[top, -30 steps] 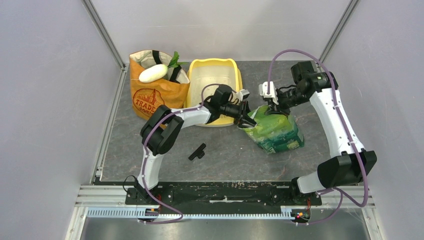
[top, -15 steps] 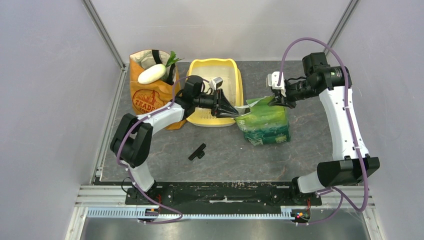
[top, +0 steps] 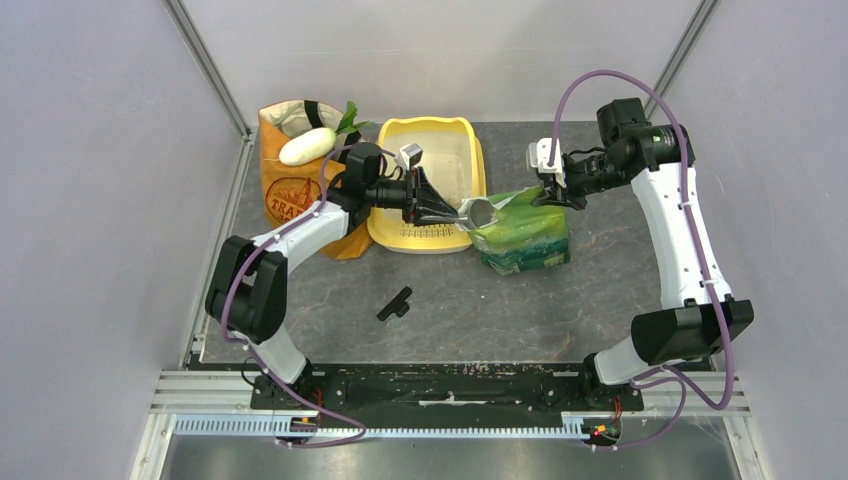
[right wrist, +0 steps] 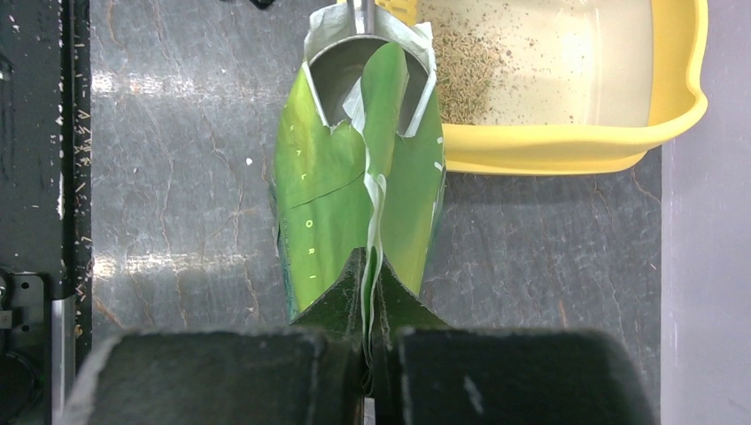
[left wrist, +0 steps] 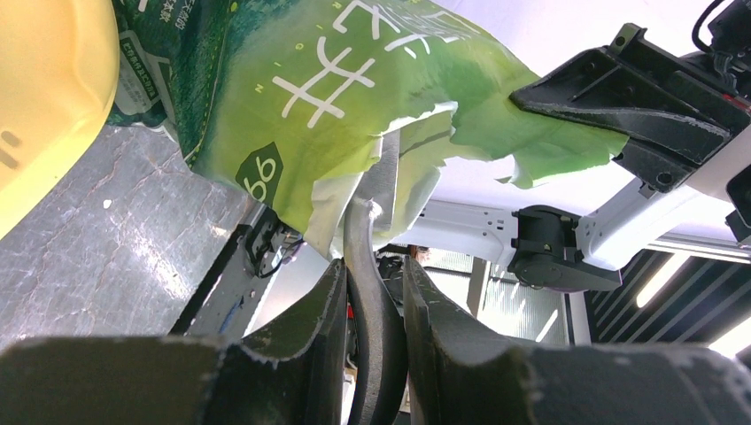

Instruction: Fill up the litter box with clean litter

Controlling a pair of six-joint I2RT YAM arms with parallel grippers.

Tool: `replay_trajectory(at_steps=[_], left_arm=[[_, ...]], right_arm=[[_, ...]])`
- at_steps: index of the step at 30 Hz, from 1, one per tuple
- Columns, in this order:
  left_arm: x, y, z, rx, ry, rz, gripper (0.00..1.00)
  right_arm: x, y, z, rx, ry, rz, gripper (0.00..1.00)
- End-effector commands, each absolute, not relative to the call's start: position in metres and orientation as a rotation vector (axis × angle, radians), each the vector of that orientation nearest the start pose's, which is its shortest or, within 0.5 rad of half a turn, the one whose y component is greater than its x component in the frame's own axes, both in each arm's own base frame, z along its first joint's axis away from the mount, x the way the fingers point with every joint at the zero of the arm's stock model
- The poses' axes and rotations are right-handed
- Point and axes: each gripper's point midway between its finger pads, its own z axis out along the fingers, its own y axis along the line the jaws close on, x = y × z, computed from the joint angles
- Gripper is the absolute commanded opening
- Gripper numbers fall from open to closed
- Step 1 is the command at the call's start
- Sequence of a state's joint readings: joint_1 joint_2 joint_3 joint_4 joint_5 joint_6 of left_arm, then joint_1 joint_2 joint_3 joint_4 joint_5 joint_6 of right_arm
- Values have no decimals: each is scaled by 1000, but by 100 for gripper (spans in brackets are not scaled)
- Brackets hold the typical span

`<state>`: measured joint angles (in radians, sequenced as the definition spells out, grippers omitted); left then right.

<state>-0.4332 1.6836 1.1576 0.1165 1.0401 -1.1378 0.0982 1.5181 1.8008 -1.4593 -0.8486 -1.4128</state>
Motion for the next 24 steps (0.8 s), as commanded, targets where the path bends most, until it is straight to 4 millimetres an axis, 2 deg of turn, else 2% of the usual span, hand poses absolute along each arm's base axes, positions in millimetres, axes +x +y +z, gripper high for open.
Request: replay_trajectory(at_steps=[1,20,24], left_arm=[[284,-318,279,190,2240,-1957,2],[271,-265,272,42,2243,-1947,2],[268,-258,265,-6,2254,-1941,2]], right_arm=[[293,132,302,-1732,1476,471,0],[291,130,307,-1683,1518,477,0],[293,133,311,-1663,1516,487,0]])
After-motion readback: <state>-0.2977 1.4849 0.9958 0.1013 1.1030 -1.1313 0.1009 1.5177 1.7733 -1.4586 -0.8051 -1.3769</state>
